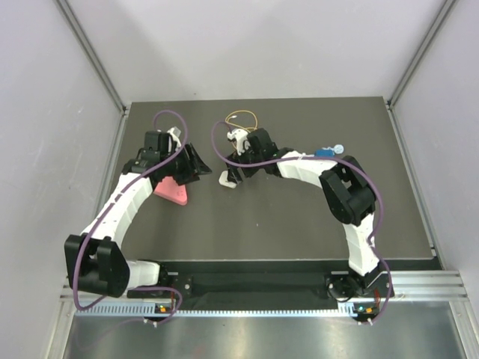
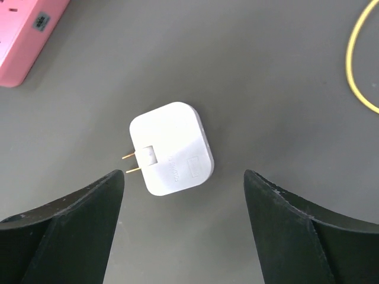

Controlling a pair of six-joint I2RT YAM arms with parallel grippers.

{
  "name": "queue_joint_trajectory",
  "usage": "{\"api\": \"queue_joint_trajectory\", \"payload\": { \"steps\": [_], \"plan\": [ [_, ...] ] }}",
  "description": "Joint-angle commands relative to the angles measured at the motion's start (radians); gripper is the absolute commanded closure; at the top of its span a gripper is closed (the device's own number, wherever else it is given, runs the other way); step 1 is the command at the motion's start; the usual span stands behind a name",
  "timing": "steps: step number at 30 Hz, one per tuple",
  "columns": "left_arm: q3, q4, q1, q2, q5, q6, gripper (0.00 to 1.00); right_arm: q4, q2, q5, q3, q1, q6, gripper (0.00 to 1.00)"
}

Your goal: Insert the plug

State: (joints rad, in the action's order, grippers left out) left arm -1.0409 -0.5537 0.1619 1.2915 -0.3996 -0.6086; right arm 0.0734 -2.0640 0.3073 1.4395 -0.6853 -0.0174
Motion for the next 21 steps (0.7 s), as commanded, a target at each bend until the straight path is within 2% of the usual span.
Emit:
{"api": "queue_joint_trajectory", "payload": {
  "steps": [1,13,16,21],
  "plan": [
    [0.021,0.028,-0.004,-0.014,0.021,-0.006,0.40,-0.030,-0.024,0.067,0.001,-0.010,0.050,0.19],
    [0.122,0.030,-0.004,-0.005,0.091,0.003,0.41,-0.066,-0.059,-0.010,-0.045,-0.068,0.023,0.37],
    [0.134,0.043,-0.013,0.024,0.085,-0.016,0.41,-0.106,-0.056,-0.059,-0.060,-0.085,-0.013,0.49],
    [0.062,-0.019,-0.102,0.051,0.215,-0.095,0.44,-0.112,-0.002,-0.140,-0.122,-0.106,-0.073,0.71]
  ]
}}
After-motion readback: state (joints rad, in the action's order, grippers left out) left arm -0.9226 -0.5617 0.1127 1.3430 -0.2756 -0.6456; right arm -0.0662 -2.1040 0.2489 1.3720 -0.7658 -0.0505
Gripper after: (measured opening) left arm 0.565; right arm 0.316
